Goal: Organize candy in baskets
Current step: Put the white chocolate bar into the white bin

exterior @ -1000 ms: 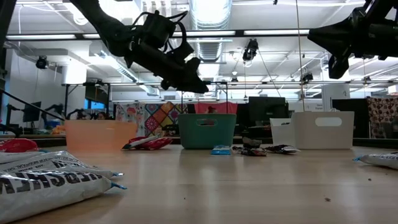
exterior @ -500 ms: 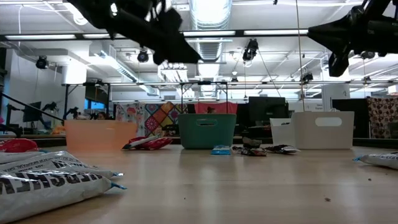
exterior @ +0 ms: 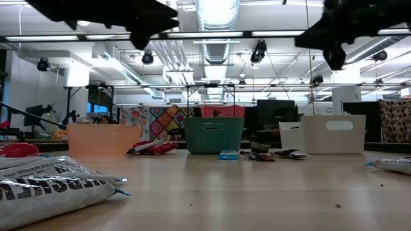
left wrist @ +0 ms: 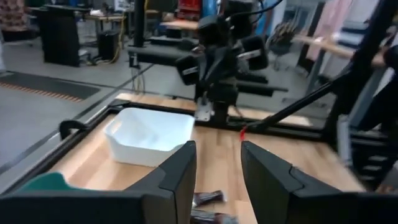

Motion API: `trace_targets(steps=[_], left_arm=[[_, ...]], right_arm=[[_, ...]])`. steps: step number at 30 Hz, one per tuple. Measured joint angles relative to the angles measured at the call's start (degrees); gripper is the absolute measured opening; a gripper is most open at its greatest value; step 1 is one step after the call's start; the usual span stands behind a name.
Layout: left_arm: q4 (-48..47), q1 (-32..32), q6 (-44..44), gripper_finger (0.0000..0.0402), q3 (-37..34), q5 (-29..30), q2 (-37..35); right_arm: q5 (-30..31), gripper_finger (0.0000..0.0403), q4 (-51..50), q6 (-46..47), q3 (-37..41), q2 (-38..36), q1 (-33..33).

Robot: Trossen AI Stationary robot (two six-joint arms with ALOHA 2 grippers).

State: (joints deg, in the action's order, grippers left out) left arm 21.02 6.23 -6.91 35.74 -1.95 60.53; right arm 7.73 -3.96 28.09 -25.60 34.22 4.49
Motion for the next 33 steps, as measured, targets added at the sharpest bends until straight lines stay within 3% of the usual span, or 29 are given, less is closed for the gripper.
trace_targets(steps=[13,26,33], left_arm=[[-0.6,-0.3,-5.7,0.0098,-9.0,2.6,-12.4],[-8.5,-0.3,-5.7,0.0098,-9.0,2.6,-16.5],[-9.5,-0.3,-5.5,0.0097,-8.8,2.6,-16.4]], right_arm=[[0.0,0.0034,-20.8,8.3,-21.9,25.0,-4.2],[-0.1,0.0033,-43.1,19.1,-41.3,41.1,-11.4],[-0.9,0.0033,-53.1,24.7,-47.4,47.5,-15.3]])
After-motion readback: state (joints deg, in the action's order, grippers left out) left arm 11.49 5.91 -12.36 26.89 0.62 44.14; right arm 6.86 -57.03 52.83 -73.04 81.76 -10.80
